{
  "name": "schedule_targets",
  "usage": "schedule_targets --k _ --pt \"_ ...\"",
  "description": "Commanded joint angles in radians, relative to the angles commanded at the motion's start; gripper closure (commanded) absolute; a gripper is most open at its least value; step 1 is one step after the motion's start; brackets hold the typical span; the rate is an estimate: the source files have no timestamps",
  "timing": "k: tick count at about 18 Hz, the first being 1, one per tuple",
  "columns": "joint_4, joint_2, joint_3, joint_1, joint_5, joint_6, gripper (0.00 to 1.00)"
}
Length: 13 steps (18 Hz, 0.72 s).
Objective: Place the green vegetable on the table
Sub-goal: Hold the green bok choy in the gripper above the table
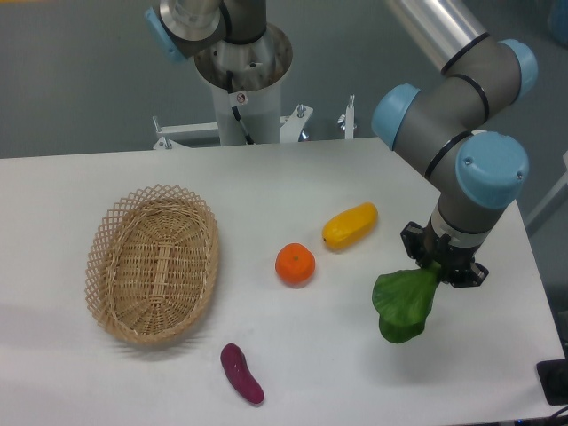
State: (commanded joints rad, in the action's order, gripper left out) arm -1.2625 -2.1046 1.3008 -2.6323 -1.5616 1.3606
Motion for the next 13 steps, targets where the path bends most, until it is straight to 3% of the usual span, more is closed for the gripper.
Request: schedule_targets --k 10,13 --pt "-0.002 -0.014 -0.021 0.025 -0.052 -0.011 0.73" --pt "-0.003 -0.009 -0.014 0.037 -0.032 -0.073 0.73"
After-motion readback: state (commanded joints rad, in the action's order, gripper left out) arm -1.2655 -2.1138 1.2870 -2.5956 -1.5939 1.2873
